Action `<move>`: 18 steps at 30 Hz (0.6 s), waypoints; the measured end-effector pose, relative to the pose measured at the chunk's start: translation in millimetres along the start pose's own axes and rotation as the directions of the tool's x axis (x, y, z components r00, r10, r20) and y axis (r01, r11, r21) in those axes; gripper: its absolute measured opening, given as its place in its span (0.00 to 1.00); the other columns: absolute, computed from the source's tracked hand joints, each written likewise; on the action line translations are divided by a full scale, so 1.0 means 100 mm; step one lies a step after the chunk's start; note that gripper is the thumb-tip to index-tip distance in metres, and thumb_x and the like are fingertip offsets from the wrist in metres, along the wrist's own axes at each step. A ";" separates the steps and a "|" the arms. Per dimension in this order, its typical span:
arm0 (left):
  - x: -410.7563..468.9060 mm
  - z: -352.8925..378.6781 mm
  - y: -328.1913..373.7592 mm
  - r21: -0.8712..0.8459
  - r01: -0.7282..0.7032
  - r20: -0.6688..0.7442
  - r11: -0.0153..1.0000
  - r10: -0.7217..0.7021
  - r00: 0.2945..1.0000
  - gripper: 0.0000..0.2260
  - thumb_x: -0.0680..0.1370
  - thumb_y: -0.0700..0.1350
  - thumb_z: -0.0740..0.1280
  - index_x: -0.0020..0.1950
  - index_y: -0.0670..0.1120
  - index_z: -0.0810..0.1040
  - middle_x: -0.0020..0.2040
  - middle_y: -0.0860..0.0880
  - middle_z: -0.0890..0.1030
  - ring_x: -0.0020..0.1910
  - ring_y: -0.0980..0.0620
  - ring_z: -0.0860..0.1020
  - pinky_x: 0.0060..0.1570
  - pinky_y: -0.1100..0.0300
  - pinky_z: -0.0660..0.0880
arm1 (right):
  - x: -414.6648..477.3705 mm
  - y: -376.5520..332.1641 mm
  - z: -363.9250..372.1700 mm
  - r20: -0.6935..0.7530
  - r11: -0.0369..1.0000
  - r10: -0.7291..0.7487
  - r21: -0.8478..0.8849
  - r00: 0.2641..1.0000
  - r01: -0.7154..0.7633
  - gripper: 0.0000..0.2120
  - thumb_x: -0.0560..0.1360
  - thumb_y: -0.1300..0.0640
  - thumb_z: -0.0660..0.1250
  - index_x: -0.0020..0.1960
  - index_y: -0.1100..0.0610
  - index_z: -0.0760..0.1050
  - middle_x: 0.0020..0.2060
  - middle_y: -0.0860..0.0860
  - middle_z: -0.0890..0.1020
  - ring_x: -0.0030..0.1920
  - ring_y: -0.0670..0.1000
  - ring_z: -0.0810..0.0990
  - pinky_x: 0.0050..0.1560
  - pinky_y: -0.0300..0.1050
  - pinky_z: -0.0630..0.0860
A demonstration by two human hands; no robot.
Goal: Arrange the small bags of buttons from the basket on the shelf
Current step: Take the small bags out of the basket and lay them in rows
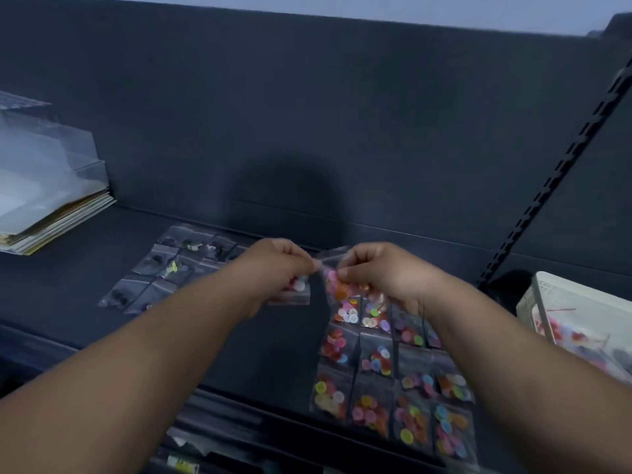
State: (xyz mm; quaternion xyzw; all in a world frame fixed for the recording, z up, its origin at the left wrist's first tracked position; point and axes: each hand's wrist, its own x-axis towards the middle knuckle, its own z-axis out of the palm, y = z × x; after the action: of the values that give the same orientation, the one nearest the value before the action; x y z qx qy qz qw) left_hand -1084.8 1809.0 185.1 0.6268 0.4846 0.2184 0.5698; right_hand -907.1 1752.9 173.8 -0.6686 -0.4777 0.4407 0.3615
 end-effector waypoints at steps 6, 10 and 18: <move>0.43 0.17 -0.14 -0.129 0.133 -0.028 0.983 -0.138 0.990 0.09 0.75 0.32 0.62 0.44 0.46 0.74 0.51 0.40 0.80 0.48 0.42 0.79 0.51 0.47 0.76 | 0.36 0.24 -0.32 -0.177 0.981 0.194 0.025 0.965 -0.192 0.10 0.74 0.70 0.64 0.38 0.58 0.74 0.31 0.54 0.77 0.28 0.50 0.72 0.20 0.36 0.63; 0.67 0.23 -0.24 -0.125 0.135 -0.028 0.983 -0.139 0.990 0.11 0.73 0.30 0.64 0.47 0.46 0.76 0.53 0.39 0.80 0.52 0.42 0.80 0.51 0.50 0.78 | 0.62 0.36 -0.34 -0.194 0.960 0.270 -0.016 0.943 -0.279 0.10 0.73 0.71 0.63 0.38 0.58 0.73 0.32 0.58 0.76 0.35 0.55 0.73 0.21 0.37 0.65; 0.93 0.22 -0.36 -0.202 0.144 0.062 0.969 -0.134 0.989 0.10 0.75 0.31 0.65 0.45 0.45 0.80 0.48 0.43 0.83 0.43 0.49 0.81 0.43 0.54 0.79 | 0.97 0.44 -0.20 -0.172 0.928 0.335 -0.109 0.926 -0.356 0.09 0.74 0.70 0.63 0.38 0.59 0.72 0.31 0.57 0.75 0.30 0.53 0.71 0.21 0.37 0.65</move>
State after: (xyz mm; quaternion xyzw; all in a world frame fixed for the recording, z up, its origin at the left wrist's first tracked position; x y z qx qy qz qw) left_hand -1039.2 1873.6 120.2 0.5338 0.4883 0.2119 0.6570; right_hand -858.8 1831.4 117.2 -0.7972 -0.3529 0.4115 0.2656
